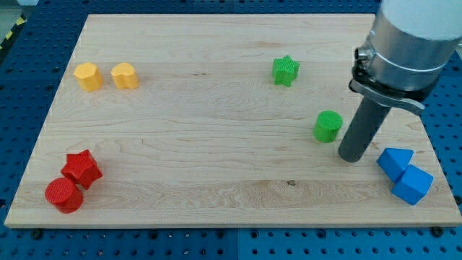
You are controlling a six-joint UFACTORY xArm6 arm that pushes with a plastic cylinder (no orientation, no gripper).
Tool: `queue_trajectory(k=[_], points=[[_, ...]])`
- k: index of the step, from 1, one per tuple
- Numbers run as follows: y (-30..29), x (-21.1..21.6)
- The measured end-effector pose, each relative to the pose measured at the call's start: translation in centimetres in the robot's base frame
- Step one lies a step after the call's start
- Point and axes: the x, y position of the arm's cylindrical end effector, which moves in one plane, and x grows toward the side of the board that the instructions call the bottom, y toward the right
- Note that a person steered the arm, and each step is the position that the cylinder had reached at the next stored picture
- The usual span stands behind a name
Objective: Push the green circle diagonal to the bottom left of the green star
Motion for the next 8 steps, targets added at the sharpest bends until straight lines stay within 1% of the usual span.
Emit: queue_trajectory(k=[1,2,3,5,6,7,8], points=[[0.0,0.0],[0.0,-1.4],[0.0,-1.5],[-0.6,-3.4],[-0.6,-3.4],[-1.3,-4.0],[-3.7,-4.7]])
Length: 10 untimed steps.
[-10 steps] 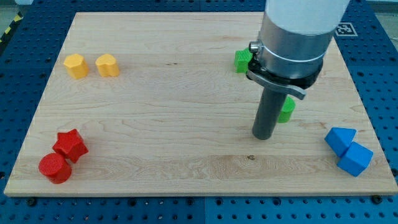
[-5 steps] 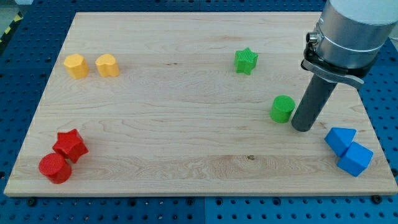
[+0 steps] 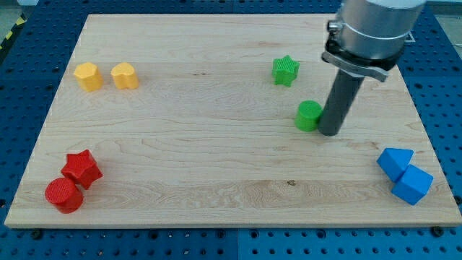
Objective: Push the green circle diagonal to the bottom left of the green star
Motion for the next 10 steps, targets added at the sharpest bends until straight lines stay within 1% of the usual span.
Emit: queue_trajectory(k=[2,4,6,8,9,10], points=[[-5.3,-1.1],[-4.9,-1.1],[-2.8,-4.3],[-3.3,-6.5],[-2.4,-6.1],[-1.1,-4.5]])
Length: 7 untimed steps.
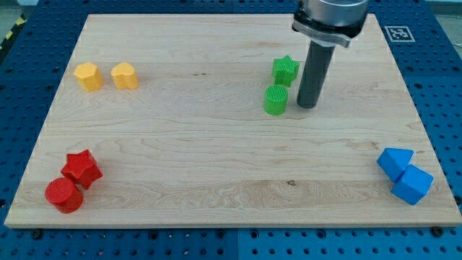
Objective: Push the green circle diagonal to the bottom left of the green star
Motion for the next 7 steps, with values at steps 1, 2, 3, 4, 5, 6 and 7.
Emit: queue_trajectory(k=[1,2,3,4,5,6,7], points=[[0.0,0.2],[0.0,0.2],[-1.3,0.2],[-3.4,0.2],[-6.2,0.1],[-7.5,0.1],[-7.5,0.1]])
